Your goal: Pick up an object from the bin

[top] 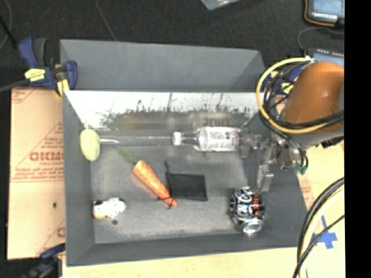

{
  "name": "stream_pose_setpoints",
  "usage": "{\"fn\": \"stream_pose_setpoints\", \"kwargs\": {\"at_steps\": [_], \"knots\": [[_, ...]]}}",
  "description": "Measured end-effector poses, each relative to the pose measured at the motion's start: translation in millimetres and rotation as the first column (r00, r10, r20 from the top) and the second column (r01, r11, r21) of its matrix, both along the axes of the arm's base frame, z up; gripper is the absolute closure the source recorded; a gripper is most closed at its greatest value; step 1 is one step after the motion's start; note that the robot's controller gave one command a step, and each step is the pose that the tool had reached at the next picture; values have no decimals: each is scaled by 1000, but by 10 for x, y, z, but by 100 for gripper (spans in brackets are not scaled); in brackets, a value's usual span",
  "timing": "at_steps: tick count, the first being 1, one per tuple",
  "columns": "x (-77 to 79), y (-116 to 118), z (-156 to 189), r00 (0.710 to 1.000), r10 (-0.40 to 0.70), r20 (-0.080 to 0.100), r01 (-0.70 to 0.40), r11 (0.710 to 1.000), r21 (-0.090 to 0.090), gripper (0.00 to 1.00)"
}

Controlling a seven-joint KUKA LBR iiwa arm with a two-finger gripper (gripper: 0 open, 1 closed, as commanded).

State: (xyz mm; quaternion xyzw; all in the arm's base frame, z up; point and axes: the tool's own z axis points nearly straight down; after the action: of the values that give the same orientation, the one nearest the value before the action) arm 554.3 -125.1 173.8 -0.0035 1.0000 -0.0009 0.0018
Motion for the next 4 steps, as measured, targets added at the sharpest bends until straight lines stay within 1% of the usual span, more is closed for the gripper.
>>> {"fn": "stream_pose_setpoints", "kwargs": {"at_steps": [1,2,3,4], "knots": [[0,0,0,1000,0,0,0,1000,0,0],[7,-3,-142,997,76,7,-76,997,-2,0],[-180,-89,-693,927,375,4,-375,927,-4,0],[-385,140,-916,930,367,17,-367,930,-10,100]]}}
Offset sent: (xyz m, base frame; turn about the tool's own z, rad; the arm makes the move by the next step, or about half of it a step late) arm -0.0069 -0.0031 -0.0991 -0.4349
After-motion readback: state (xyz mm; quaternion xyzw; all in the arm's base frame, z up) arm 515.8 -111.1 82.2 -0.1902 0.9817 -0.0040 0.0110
